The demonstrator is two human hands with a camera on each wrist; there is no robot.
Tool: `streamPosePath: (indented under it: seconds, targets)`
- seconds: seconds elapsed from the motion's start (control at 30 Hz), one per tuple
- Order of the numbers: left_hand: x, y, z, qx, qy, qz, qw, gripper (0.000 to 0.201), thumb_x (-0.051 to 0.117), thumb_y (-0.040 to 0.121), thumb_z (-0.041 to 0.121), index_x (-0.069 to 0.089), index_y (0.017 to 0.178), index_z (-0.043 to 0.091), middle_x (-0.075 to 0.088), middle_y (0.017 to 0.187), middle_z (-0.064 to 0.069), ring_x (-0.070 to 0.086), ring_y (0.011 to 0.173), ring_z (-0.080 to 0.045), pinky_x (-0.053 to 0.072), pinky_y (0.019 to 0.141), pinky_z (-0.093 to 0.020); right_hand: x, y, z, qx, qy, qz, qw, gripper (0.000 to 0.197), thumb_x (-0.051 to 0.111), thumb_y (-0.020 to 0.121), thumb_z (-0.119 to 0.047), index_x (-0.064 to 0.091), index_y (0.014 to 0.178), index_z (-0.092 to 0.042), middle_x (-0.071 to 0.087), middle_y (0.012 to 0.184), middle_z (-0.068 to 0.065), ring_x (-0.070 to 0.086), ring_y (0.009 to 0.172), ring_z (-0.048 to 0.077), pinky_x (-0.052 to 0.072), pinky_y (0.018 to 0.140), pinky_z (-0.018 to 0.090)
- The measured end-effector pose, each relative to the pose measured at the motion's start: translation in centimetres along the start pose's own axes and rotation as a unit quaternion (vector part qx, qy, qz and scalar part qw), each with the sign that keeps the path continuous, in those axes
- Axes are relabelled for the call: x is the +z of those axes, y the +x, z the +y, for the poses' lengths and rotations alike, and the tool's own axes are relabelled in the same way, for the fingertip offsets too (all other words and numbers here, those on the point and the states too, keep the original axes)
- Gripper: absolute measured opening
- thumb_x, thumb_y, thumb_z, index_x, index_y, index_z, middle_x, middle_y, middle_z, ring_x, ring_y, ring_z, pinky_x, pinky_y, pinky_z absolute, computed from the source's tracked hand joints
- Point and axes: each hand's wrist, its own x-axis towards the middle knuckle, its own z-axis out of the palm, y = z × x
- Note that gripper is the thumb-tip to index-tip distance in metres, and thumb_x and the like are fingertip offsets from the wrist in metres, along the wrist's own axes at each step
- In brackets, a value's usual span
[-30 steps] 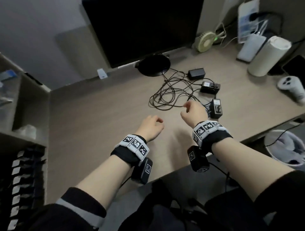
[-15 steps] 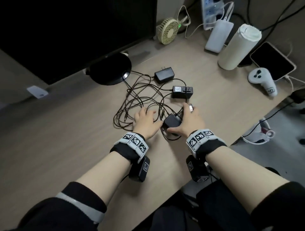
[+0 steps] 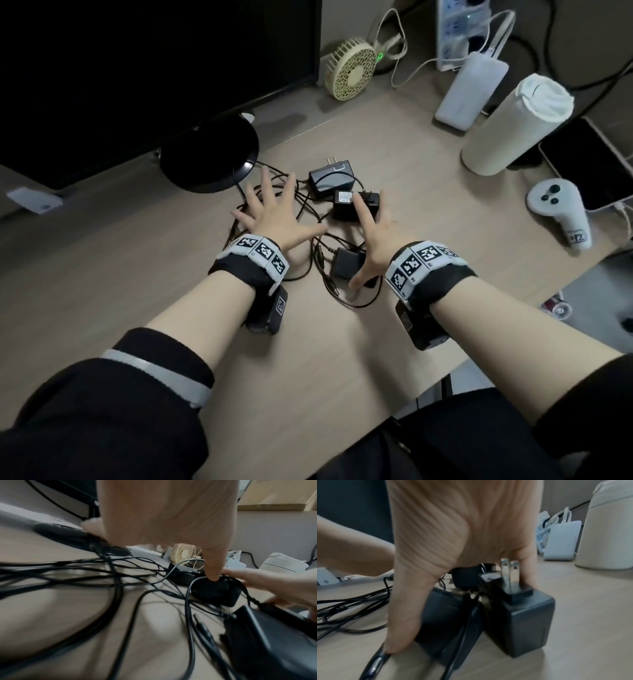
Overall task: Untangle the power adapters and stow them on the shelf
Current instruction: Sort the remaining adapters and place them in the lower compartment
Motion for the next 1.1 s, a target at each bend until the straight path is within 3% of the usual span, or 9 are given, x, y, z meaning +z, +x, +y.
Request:
streamPosePath:
  seconds: [0.1, 0.2, 0.33, 0.5, 0.87, 1.1]
  targets:
    - [0.2, 1.7, 1.3, 0.04, 0.001, -0.059, 0.997, 0.115, 0.069, 0.06, 0.067, -0.005, 0.146, 0.045, -0.026, 0.155, 0.003, -0.022, 0.142, -0.035, -0.005, 0.105, -0.07, 0.1, 0.7, 0.0, -0.022, -0.004, 0.017, 1.0, 0.158, 0.092, 0.032, -0.051, -0.016, 0.146, -0.038, -0.018, 0.156, 0.015, 0.044, 0.123, 0.041, 0.048, 0.094, 0.043]
    - [1.0, 2.8, 1.8, 0.039, -0.014, -0.097, 0.994, 0.111, 0.069, 0.066, 0.061, -0.007, 0.145, 0.047, -0.019, 0.157, 0.005, -0.019, 0.144, -0.03, -0.001, 0.106, -0.071, 0.1, 1.3, 0.1, -0.032, 0.003, 0.021, 0.999, 0.156, 0.091, 0.032, -0.052, -0.013, 0.147, -0.037, -0.015, 0.155, 0.015, 0.042, 0.125, 0.042, 0.045, 0.1, 0.045]
    - [1.4, 2.2, 1.0, 0.02, -0.024, -0.087, 0.996, 0.084, 0.054, 0.085, 0.05, -0.003, 0.146, 0.043, -0.003, 0.158, 0.009, -0.011, 0.146, -0.028, 0.004, 0.104, -0.073, 0.3, 1.4, -1.0, -0.06, 0.018, 0.022, 0.998, 0.151, 0.091, 0.036, -0.051, -0.009, 0.148, -0.036, -0.013, 0.156, 0.015, 0.044, 0.125, 0.041, 0.045, 0.1, 0.044]
    - [1.2, -0.9, -3.5, -0.014, -0.005, -0.062, 0.998, 0.075, 0.044, 0.093, 0.042, -0.006, 0.148, 0.035, 0.005, 0.157, 0.007, -0.006, 0.146, -0.027, 0.009, 0.105, -0.072, 1.4, 1.4, -5.3, -0.124, 0.027, 0.023, 0.992, 0.139, 0.091, 0.044, -0.045, 0.0, 0.148, -0.033, -0.009, 0.155, 0.015, 0.05, 0.118, 0.038, 0.047, 0.098, 0.041]
    - [2.0, -17.5, -20.0, -0.185, -0.08, -0.013, 0.979, 0.072, 0.036, 0.096, 0.041, -0.012, 0.149, 0.028, 0.002, 0.157, 0.0, -0.011, 0.146, -0.023, 0.003, 0.113, -0.064, 9.0, -4.7, -21.4, -0.321, -0.086, -0.047, 0.942, 0.133, 0.089, 0.048, -0.047, 0.002, 0.147, -0.034, -0.003, 0.155, 0.016, 0.048, 0.119, 0.039, 0.05, 0.093, 0.044]
    - [3.7, -29.4, -29.6, -0.251, -0.11, 0.022, 0.961, 0.072, 0.037, 0.095, 0.041, -0.01, 0.149, 0.029, 0.003, 0.157, 0.0, -0.009, 0.146, -0.023, 0.001, 0.115, -0.059, 17.0, -12.9, -30.2, -0.375, -0.108, -0.048, 0.919, 0.132, 0.087, 0.048, -0.047, 0.002, 0.149, -0.035, 0.003, 0.155, 0.016, 0.049, 0.118, 0.039, 0.051, 0.089, 0.044]
